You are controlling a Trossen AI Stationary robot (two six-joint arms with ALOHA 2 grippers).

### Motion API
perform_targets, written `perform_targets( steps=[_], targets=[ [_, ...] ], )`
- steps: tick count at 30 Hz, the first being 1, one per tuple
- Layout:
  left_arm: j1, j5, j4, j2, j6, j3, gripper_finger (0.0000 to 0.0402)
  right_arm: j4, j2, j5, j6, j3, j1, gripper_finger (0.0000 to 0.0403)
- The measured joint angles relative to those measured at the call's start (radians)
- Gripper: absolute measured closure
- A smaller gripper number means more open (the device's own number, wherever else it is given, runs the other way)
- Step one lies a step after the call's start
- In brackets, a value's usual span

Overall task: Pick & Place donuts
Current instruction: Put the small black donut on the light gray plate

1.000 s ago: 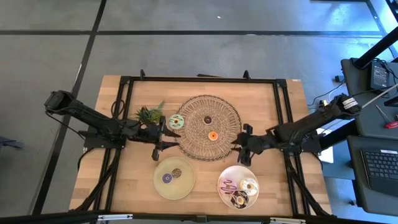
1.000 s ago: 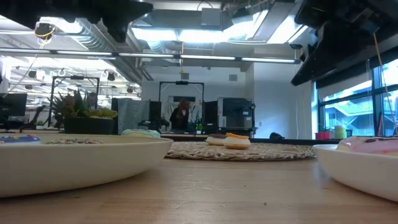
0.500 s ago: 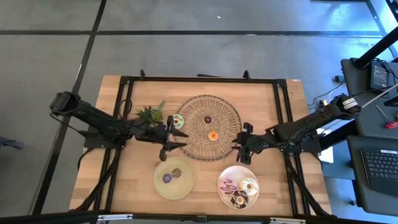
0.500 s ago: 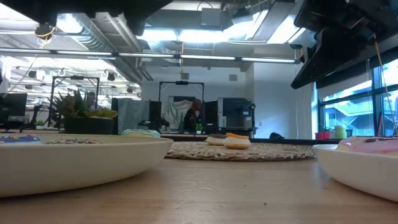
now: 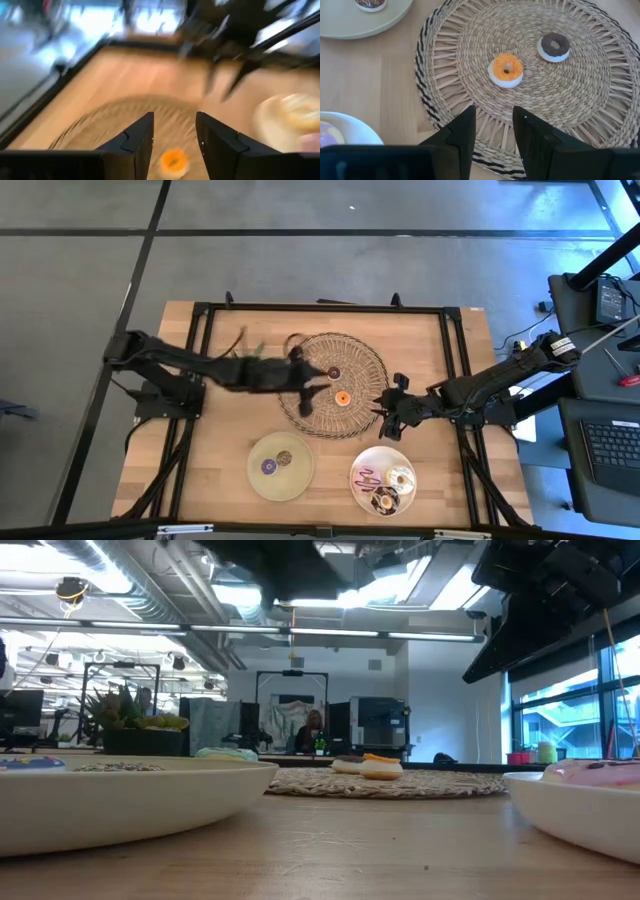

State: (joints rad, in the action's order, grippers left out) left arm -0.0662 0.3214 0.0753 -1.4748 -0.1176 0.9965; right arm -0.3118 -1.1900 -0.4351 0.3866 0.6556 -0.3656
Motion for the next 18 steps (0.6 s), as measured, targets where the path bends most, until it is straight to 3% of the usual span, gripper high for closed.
perform_targets(
  steps=[4,7,18],
  targets=[
    [0.083,-0.044,-0.189,-0.126,-0.067,0.139,0.026,0.0,0.0,0.0,0.0,0.0,0.0,0.0271],
    [0.132,-0.085,-0.193,-0.213,-0.11,0.176,0.0259,0.0,0.0,0.0,0.0,0.0,0.0,0.0271],
    [0.248,-0.088,-0.122,-0.415,-0.317,0.187,0.0266,-0.006,0.0,0.001,-0.001,0.0,0.0,0.0271]
  ],
)
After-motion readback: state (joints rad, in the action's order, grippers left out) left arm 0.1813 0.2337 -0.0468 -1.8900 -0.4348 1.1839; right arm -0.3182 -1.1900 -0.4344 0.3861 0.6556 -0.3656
